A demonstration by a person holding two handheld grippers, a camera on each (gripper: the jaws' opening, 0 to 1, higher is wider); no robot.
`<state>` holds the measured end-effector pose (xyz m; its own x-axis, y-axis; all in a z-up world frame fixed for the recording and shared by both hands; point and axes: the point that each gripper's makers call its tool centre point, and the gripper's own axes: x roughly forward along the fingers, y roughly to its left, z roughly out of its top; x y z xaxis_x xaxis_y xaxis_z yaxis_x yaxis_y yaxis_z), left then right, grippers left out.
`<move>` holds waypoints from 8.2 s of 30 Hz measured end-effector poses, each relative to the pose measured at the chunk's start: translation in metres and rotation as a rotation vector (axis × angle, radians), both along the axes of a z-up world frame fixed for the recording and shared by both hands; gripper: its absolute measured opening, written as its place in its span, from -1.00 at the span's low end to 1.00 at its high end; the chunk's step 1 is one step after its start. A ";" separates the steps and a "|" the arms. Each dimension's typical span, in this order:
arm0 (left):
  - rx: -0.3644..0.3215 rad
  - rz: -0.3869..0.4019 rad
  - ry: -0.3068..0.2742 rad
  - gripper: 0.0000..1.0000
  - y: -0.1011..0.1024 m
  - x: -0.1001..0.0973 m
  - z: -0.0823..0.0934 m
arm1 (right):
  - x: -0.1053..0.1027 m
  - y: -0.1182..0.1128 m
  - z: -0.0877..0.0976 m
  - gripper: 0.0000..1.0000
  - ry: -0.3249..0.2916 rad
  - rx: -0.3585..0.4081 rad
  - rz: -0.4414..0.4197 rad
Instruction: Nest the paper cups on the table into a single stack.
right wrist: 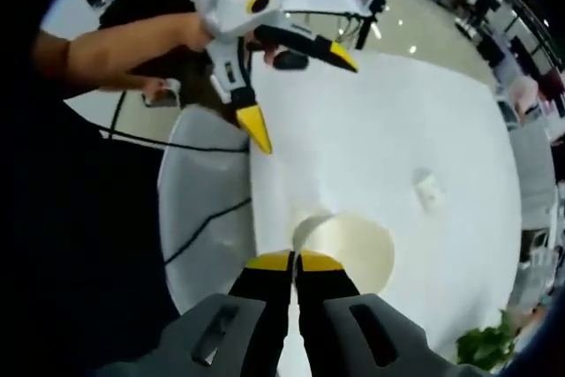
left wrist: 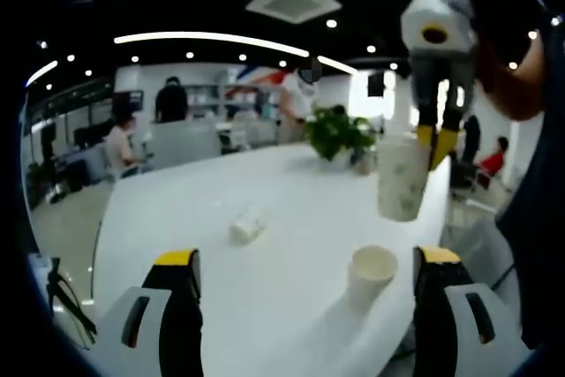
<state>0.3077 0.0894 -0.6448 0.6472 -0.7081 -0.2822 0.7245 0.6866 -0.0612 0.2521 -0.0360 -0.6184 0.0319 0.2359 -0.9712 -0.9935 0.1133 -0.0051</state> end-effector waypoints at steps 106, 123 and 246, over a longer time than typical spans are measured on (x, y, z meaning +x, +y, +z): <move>-0.006 0.013 0.029 0.93 -0.003 0.001 -0.013 | 0.020 -0.002 -0.143 -0.92 -0.025 -0.003 -0.114; 0.003 0.001 0.033 0.93 -0.008 0.003 -0.014 | 0.041 -0.004 -0.118 -0.03 -0.056 0.163 -0.121; 0.397 -0.232 0.364 0.94 -0.095 0.203 -0.082 | 0.083 -0.172 -0.115 1.00 -0.355 0.891 -0.697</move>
<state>0.5104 -0.0053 -0.7272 0.2996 -0.6139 -0.7303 0.8390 0.5340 -0.1047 0.3352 -0.2081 -0.7338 0.6559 0.6499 -0.3841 -0.6751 0.7326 0.0867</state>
